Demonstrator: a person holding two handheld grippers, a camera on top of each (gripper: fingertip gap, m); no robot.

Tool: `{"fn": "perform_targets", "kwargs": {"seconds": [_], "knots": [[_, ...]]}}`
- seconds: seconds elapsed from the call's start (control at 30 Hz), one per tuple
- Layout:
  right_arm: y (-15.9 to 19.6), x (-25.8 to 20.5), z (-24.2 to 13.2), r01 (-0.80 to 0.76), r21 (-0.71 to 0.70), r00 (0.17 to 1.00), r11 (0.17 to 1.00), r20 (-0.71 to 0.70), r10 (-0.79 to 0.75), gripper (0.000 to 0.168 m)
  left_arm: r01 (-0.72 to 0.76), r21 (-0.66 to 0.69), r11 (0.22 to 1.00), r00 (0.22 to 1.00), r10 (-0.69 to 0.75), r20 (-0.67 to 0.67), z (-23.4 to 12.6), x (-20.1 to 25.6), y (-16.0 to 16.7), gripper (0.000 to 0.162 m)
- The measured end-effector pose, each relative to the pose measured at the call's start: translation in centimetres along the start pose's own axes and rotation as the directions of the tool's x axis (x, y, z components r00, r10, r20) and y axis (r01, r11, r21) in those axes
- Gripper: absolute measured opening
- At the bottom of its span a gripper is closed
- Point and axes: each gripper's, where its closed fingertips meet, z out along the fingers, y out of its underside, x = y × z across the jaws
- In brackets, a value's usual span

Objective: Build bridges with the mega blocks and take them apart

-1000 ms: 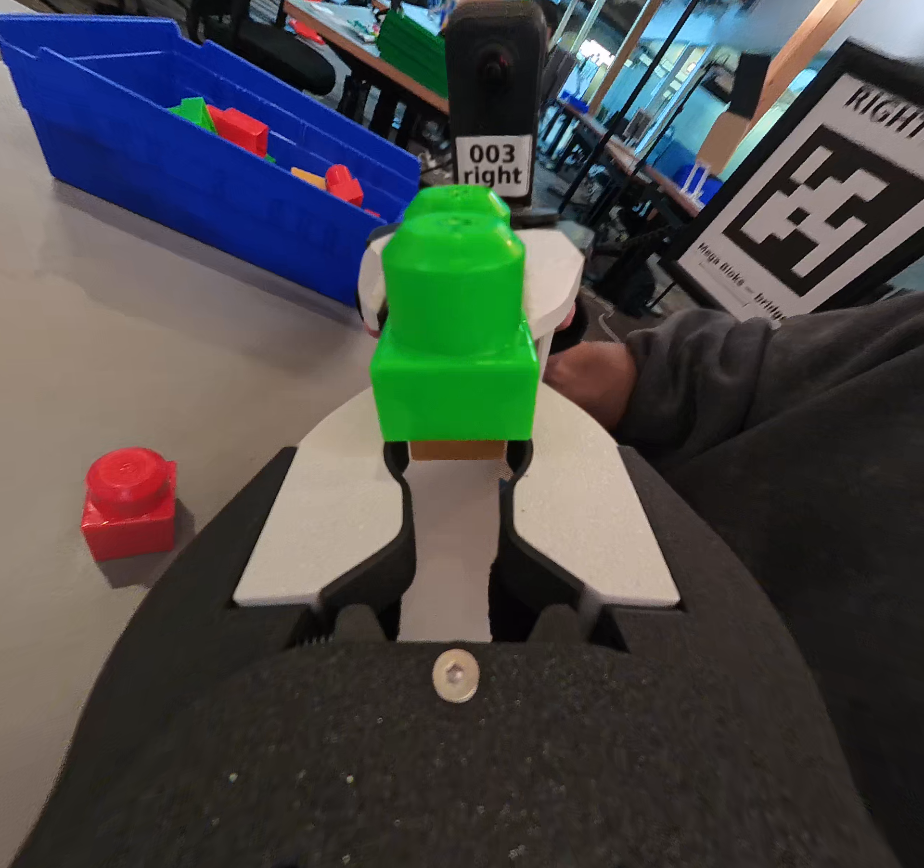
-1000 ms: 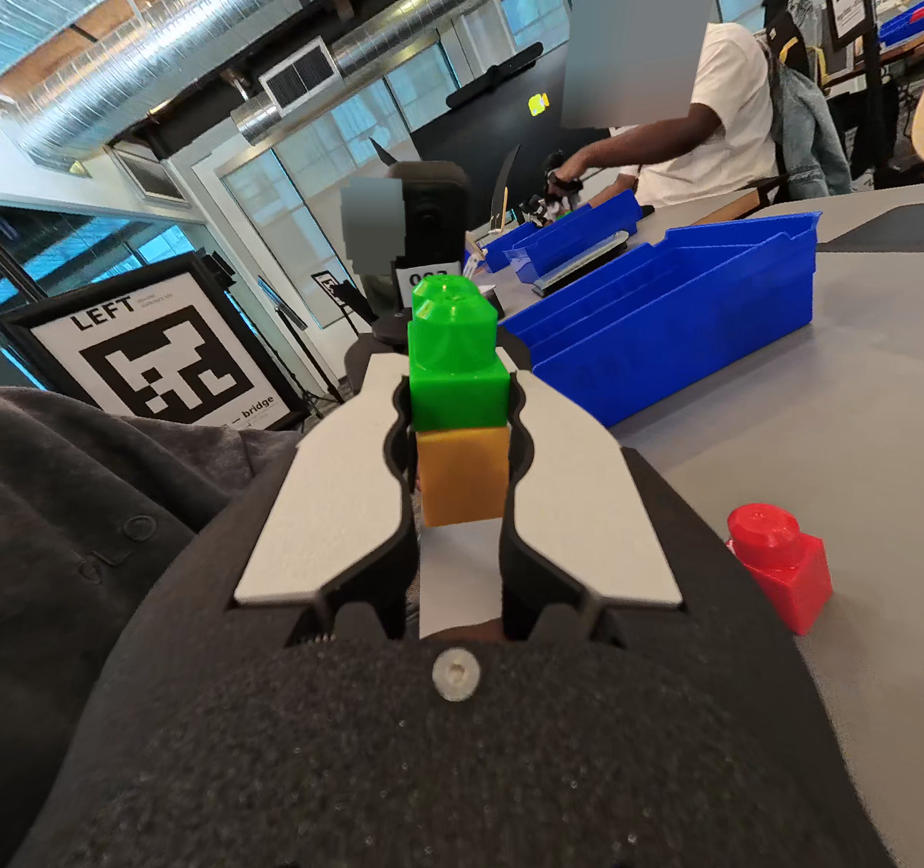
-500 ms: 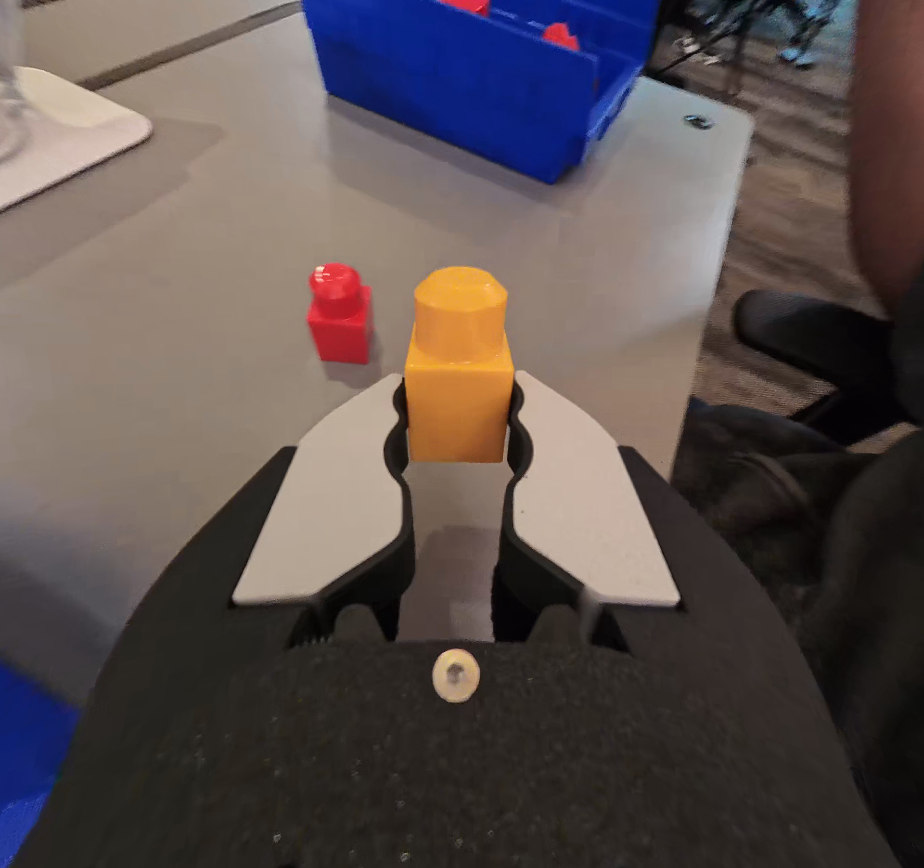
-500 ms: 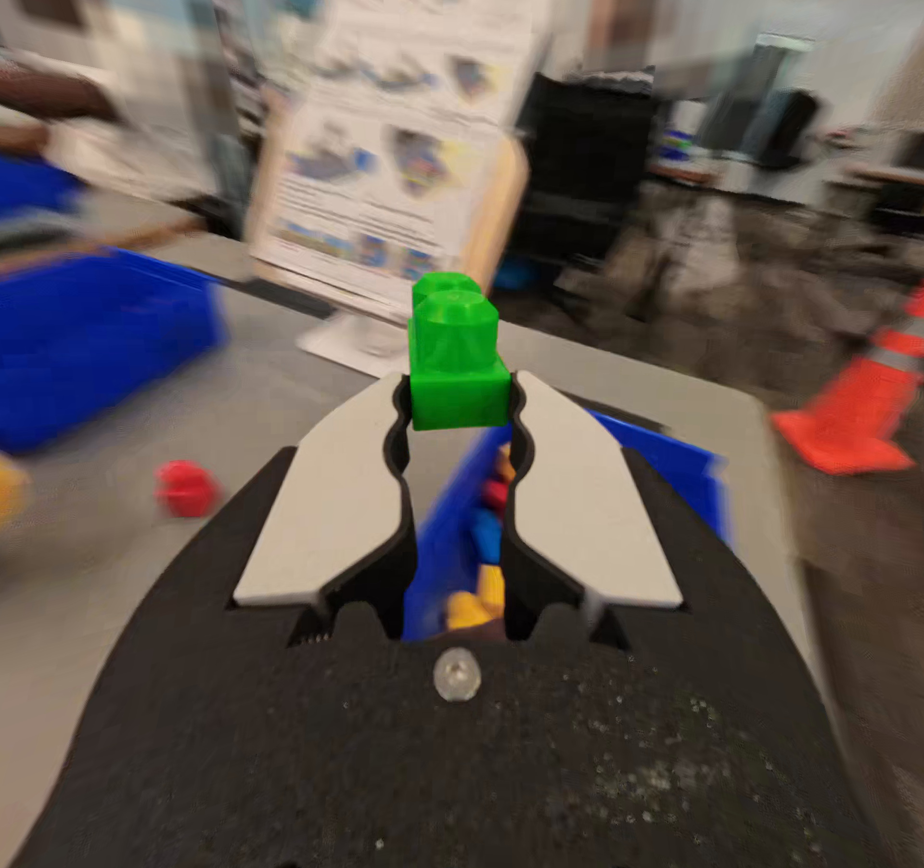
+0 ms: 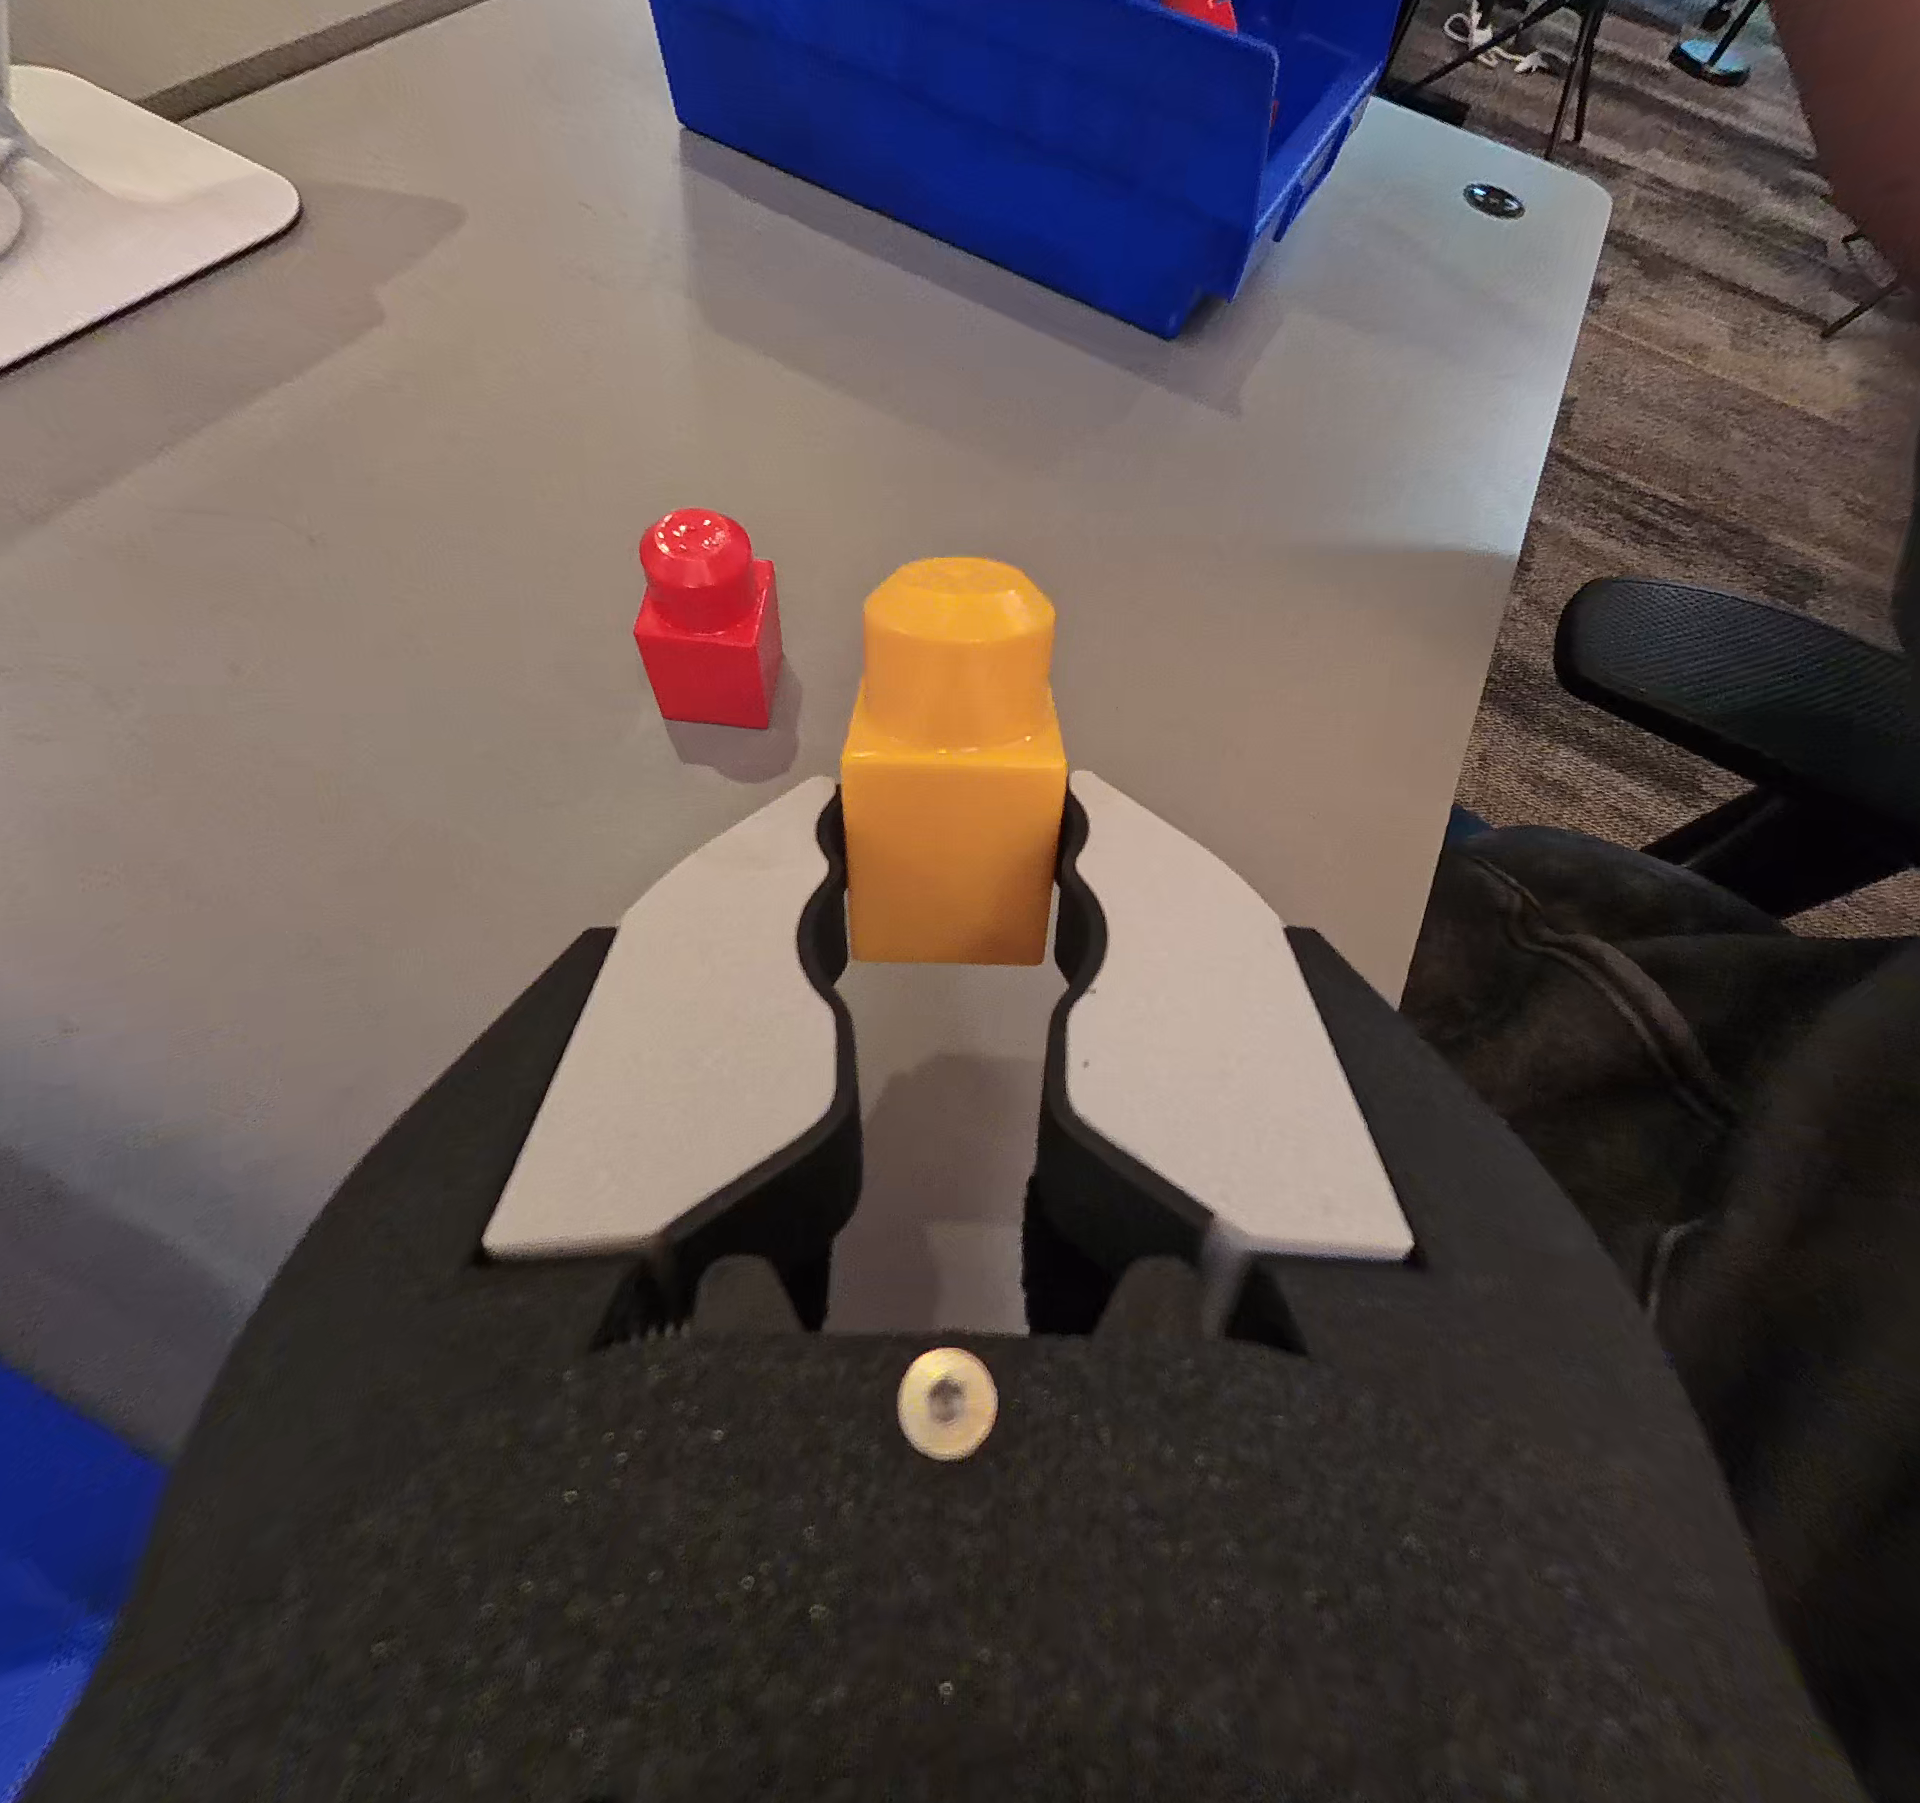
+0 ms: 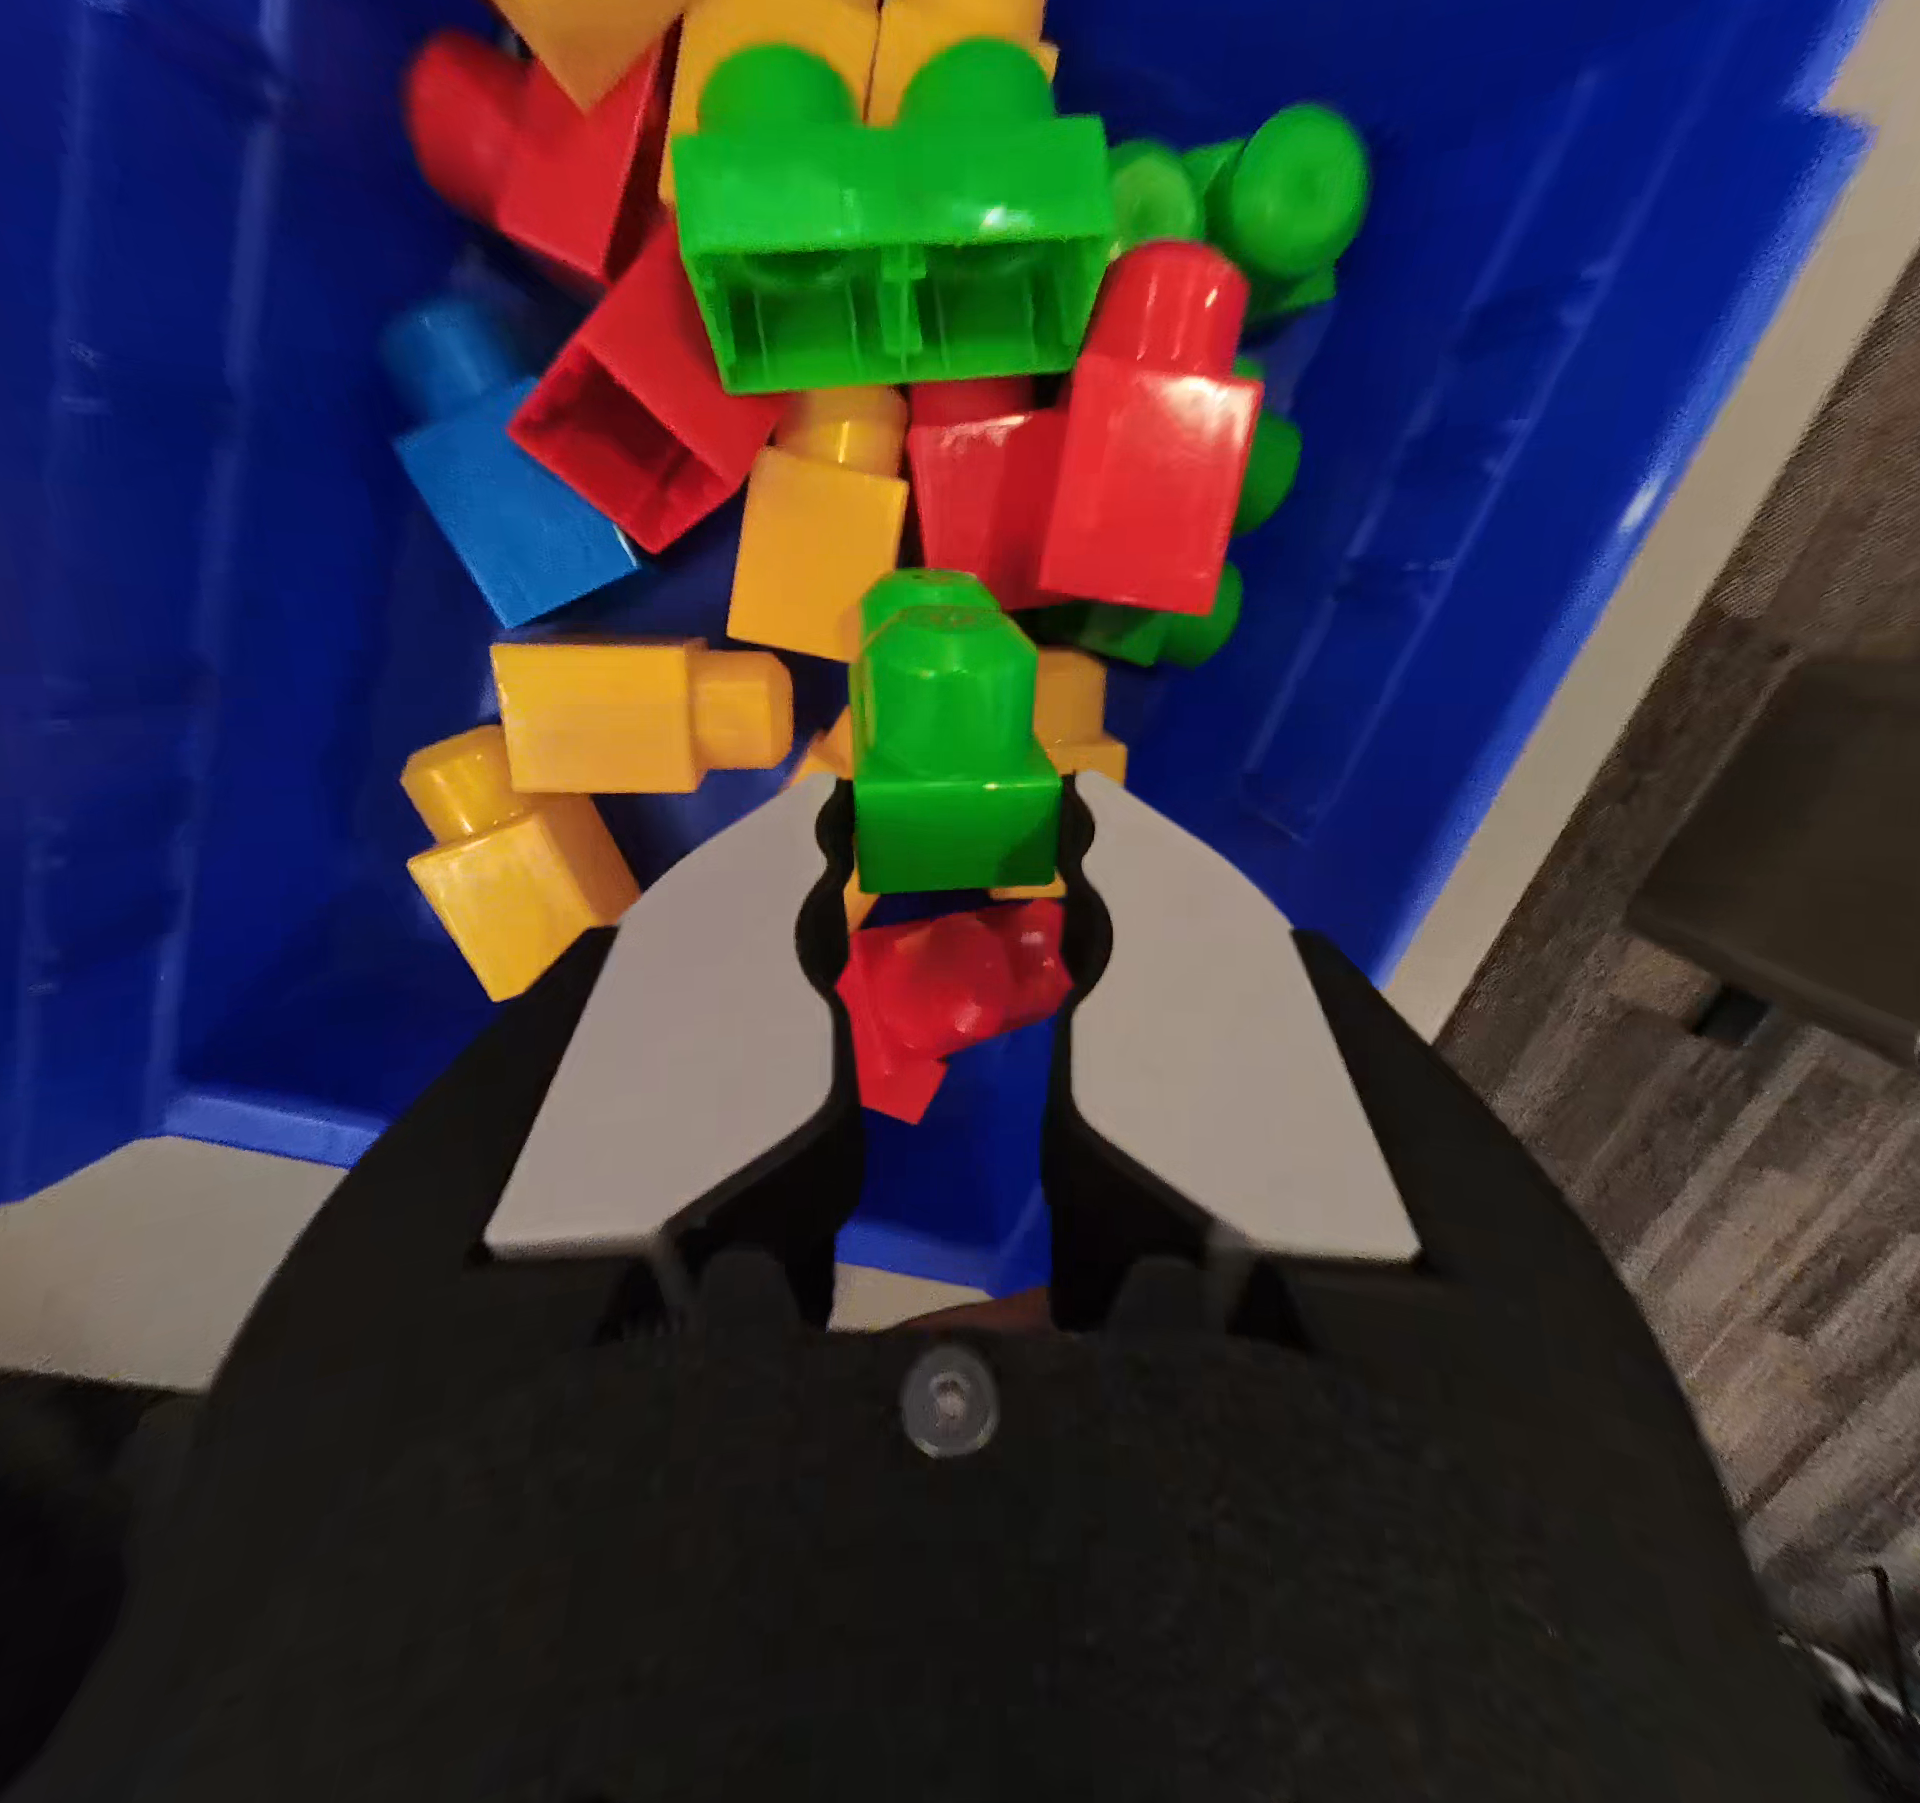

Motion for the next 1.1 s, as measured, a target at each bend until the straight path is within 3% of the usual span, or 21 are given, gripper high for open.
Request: {"fn": "perform_targets", "kwargs": {"seconds": [0.17, 0.23, 0.3, 0.4, 0.53, 0.6, 0.63, 0.7, 0.8, 0.93, 1.1], "knots": [[-0.5, 2.0, 0.3, -0.009, -0.002, 0.997, 1.0, -0.082, 0.008, 0.07, -0.023, -0.029, 0.999, 1.0, 0.023, 0.008, 0.4, -0.1, 0.5, 0.036], [-1.0, 1.8, -2.1, -0.014, 0.093, 0.994, 0.996, -0.108, 0.024, 0.077, -0.021, -0.041, 0.999, 1.0, 0.022, 0.009, 0.6, -0.2, 0.8, 0.036], [-2.1, 0.1, -5.9, -0.009, 0.291, 0.99, 0.957, -0.135, 0.05, 0.075, -0.007, -0.044, 0.999, 1.0, 0.007, 0.01, 0.7, -0.5, 1.1, 0.036], [-3.2, -8.5, -10.6, 0.068, 0.603, 0.997, 0.795, -0.057, -0.042, 0.07, 0.03, -0.059, 0.998, 0.999, -0.029, 0.017, 0.9, -1.1, 1.5, 0.036], [-0.4, -25.9, -10.1, -0.043, 0.793, 0.902, 0.607, 0.293, -0.319, 0.062, 0.039, -0.063, 0.997, 0.998, -0.036, 0.058, 0.9, -2.2, 1.7, 0.036], [1.1, -31.1, -7.4, -0.089, 0.786, 0.861, 0.612, 0.369, -0.349, 0.058, 0.037, -0.069, 0.997, 0.996, -0.031, 0.083, 1.0, -2.8, 1.9, 0.036], [1.6, -32.5, -6.0, -0.032, 0.773, 0.866, 0.634, 0.338, -0.368, 0.061, 0.037, -0.076, 0.996, 0.995, -0.03, 0.093, 1.2, -3.1, 2.0, 0.036], [1.1, -32.1, -4.6, 0.057, 0.768, 0.924, 0.637, 0.202, -0.326, 0.063, 0.041, -0.092, 0.995, 0.993, -0.03, 0.113, 1.6, -3.5, 2.1, 0.036], [-0.1, -33.6, -3.9, -0.052, 0.722, 0.92, 0.69, 0.304, -0.249, 0.064, 0.044, -0.091, 0.995, 0.994, -0.034, 0.107, 1.8, -3.5, 1.9, 0.036], [-3.0, -35.4, -0.9, 0.004, 0.662, 0.963, 0.749, 0.2, -0.182, 0.071, 0.035, -0.069, 0.997, 0.991, -0.026, 0.132, 1.3, -3.8, 1.4, 0.036], [-6.8, -37.9, 1.7, -0.001, 0.608, 0.977, 0.794, 0.171, -0.129, 0.071, 0.034, -0.023, 0.999, 0.989, -0.03, 0.147, 0.1, -4.2, 0.2, 0.036]]}}
